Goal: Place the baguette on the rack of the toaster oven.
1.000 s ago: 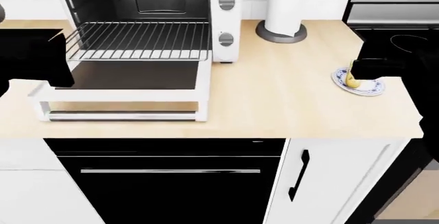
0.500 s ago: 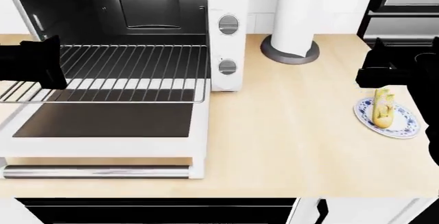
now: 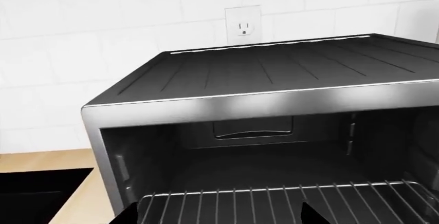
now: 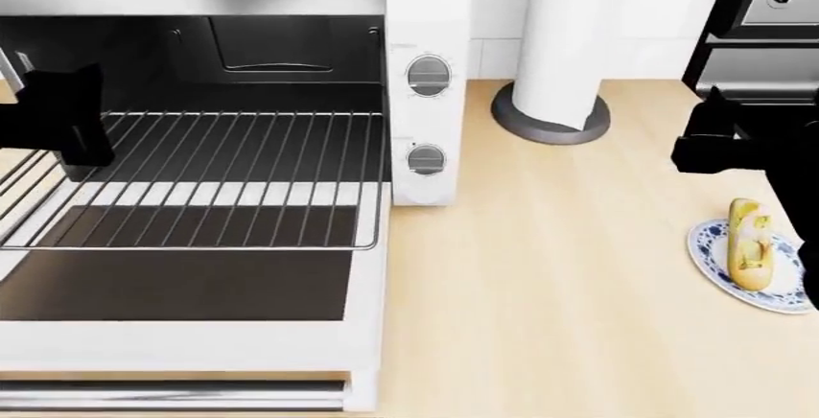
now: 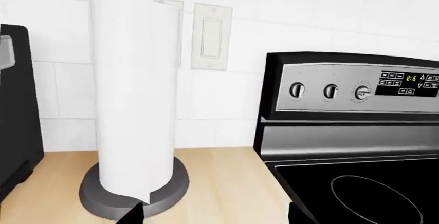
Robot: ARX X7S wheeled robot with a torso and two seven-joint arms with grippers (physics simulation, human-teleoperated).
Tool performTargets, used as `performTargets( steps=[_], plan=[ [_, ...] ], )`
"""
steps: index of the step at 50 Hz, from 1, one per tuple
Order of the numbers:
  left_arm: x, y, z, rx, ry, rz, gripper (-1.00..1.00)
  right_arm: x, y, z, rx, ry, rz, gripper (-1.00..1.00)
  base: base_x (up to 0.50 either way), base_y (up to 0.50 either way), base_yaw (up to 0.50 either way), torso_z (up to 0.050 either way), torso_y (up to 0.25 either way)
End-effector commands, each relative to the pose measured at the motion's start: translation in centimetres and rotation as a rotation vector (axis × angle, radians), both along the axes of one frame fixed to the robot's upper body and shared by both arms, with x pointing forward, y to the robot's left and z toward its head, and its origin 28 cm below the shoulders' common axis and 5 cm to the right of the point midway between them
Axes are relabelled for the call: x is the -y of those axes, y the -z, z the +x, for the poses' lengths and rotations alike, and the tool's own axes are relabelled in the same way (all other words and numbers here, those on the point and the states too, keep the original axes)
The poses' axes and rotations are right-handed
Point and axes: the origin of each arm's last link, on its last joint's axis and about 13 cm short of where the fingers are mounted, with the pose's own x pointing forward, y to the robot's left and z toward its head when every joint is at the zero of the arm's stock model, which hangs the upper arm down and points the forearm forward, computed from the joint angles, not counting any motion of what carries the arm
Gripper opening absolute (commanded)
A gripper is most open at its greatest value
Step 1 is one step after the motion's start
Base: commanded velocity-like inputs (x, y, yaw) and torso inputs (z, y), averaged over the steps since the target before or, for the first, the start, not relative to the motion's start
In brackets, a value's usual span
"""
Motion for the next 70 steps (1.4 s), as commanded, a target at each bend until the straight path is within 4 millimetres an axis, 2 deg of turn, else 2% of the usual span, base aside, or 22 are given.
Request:
performTargets(
  steps=[1, 2, 5, 6, 8, 16, 17, 19, 21, 27, 39, 50, 61, 70],
  plan=[
    [-0.1, -0.1, -0.3, -0.011, -0.008, -0.004, 1.00, 0.4, 0.9, 1.0, -0.131, 0.103, 0.002, 1.00, 0.00, 0.00, 0.00, 0.000, 0.000],
    [-0.1, 1.2, -0.5, -0.011, -0.008, -0.006, 1.00, 0.5, 0.9, 1.1, -0.142, 0.121, 0.001, 1.00, 0.00, 0.00, 0.00, 0.000, 0.000],
    [-0.4, 0.0, -0.5, -0.013, -0.008, -0.008, 1.00, 0.8, 1.3, 1.6, -0.205, 0.159, -0.010, 1.00, 0.00, 0.00, 0.00, 0.000, 0.000],
    [-0.3, 1.4, -0.6, -0.014, -0.009, -0.009, 1.00, 1.0, 1.7, 2.0, -0.240, 0.177, -0.008, 1.00, 0.00, 0.00, 0.00, 0.000, 0.000],
    [-0.4, 1.7, -0.6, -0.016, -0.010, -0.009, 1.00, 1.3, 2.2, 2.4, -0.281, 0.172, -0.016, 1.00, 0.00, 0.00, 0.00, 0.000, 0.000],
    [-0.4, 1.9, -0.7, -0.015, -0.006, -0.010, 1.00, 1.9, 3.1, 4.1, -0.339, 0.202, -0.026, 1.00, 0.00, 0.00, 0.00, 0.000, 0.000],
    [-0.4, 1.0, -0.6, -0.015, -0.005, -0.011, 1.00, 2.1, 3.1, 4.3, -0.344, 0.209, -0.032, 1.00, 0.00, 0.00, 0.00, 0.000, 0.000],
    [-0.4, 0.7, -0.7, -0.019, -0.003, -0.010, 1.00, 2.3, 3.2, 4.7, -0.360, 0.212, -0.021, 1.00, 0.00, 0.00, 0.00, 0.000, 0.000],
    [-0.3, 2.0, -0.8, -0.019, -0.003, -0.008, 1.00, 2.4, 3.9, 5.0, -0.408, 0.203, -0.047, 1.00, 0.00, 0.00, 0.00, 0.000, 0.000],
    [-0.4, 2.1, -1.0, -0.017, -0.013, -0.007, 1.00, 3.6, 4.5, 5.5, -0.419, 0.262, -0.020, 1.00, 0.00, 0.00, 0.00, 0.000, 0.000],
    [-0.4, 2.3, -0.7, -0.023, -0.019, -0.009, 1.00, 5.2, 5.3, 6.0, -0.458, 0.304, 0.058, 1.00, 0.00, 0.00, 0.00, 0.000, 0.000],
    [-0.6, 2.2, -1.0, -0.025, -0.026, -0.008, 1.00, 6.0, 7.4, 5.5, -0.505, 0.309, 0.138, 1.00, 0.00, 0.00, 0.00, 0.000, 0.000],
    [-0.7, 2.2, -1.2, -0.028, -0.031, -0.005, 1.00, 6.0, 8.6, 4.2, -0.524, 0.267, 0.210, 1.00, 0.00, 0.00, 0.00, 0.000, 0.000],
    [-0.5, 2.4, -1.0, -0.033, -0.031, -0.004, 1.00, 5.7, 9.0, 4.4, -0.537, 0.217, 0.269, 1.00, 0.00, 0.00, 0.00, 0.000, 0.000]
  ],
)
